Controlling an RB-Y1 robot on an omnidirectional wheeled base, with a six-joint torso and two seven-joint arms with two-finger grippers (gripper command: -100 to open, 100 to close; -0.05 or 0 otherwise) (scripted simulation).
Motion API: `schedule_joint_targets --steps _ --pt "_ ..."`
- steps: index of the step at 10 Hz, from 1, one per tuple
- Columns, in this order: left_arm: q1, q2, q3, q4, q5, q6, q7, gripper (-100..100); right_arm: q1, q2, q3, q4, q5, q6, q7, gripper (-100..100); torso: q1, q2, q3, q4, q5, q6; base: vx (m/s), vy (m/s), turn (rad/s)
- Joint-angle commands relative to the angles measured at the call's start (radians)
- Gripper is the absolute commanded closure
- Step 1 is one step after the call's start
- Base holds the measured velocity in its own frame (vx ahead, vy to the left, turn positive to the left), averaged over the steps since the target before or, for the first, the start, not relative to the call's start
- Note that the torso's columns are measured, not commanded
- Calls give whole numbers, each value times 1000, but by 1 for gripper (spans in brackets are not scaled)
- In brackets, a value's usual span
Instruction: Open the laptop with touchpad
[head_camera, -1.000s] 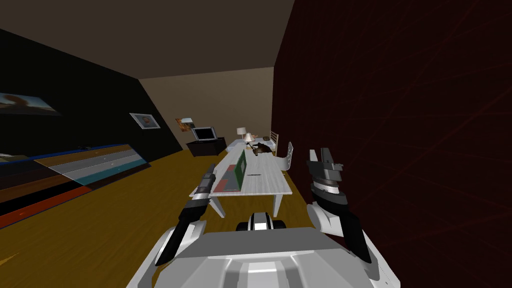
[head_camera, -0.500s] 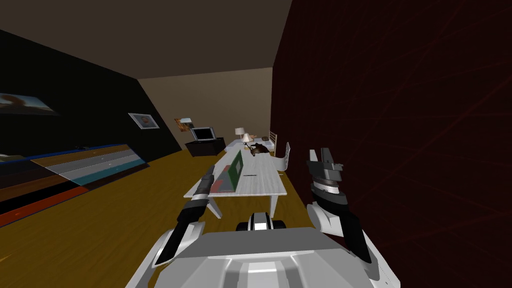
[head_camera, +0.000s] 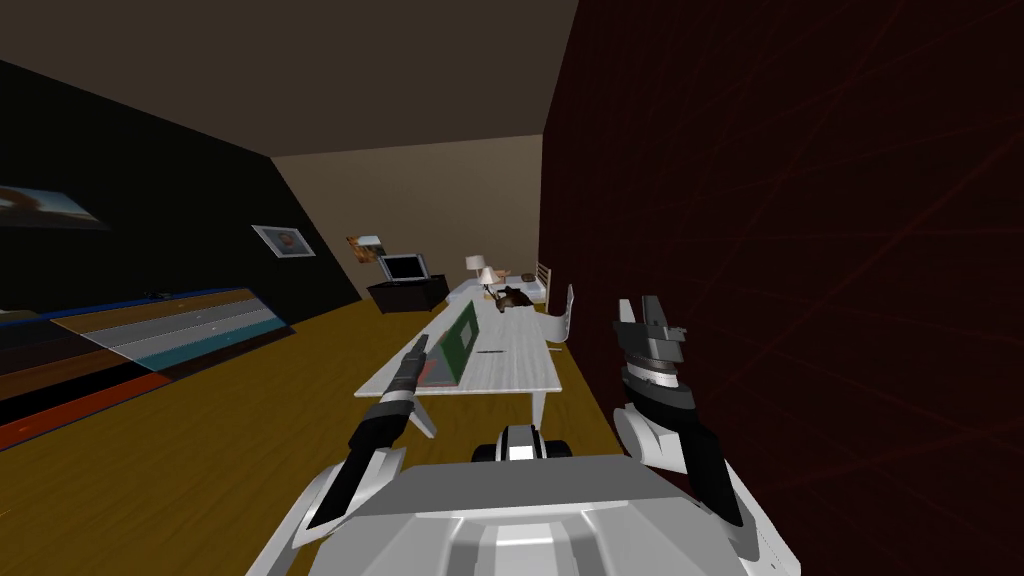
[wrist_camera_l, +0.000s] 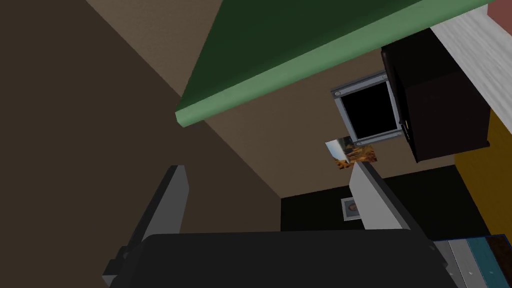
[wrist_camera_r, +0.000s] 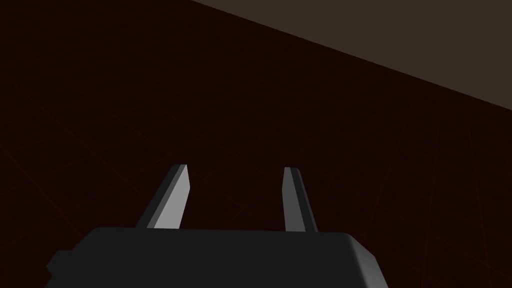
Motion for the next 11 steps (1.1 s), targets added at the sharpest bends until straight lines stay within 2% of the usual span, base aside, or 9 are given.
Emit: schedule_joint_targets --steps 1,7,8,9,10,11 --pt "3 2 16 -1 -13 60 -12 -100 0 0 0 0 0 0 0 0 2 0 0 0 1 0 5 -126 -4" --pt "20 -27 40 -9 -44 174 -40 -100 0 0 0 0 0 0 0 0 3 0 0 0 1 0 6 -113 -1" --pt "17 -27 34 -7 -44 159 -39 -100 0 0 0 0 0 0 0 0 1 0 0 0 0 0 1 -58 5" --pt "29 -27 34 -38 -44 184 -40 -100 0 0 0 0 0 0 0 0 5 0 0 0 1 0 86 25 -40" --pt "25 -29 33 -24 -45 171 -41 -100 0 0 0 0 0 0 0 0 8 -4 -2 -1 2 0 55 20 -12" --pt "26 -29 33 -27 -45 174 -41 100 0 0 0 0 0 0 0 0 5 -2 -2 -1 2 0 7 4 4"
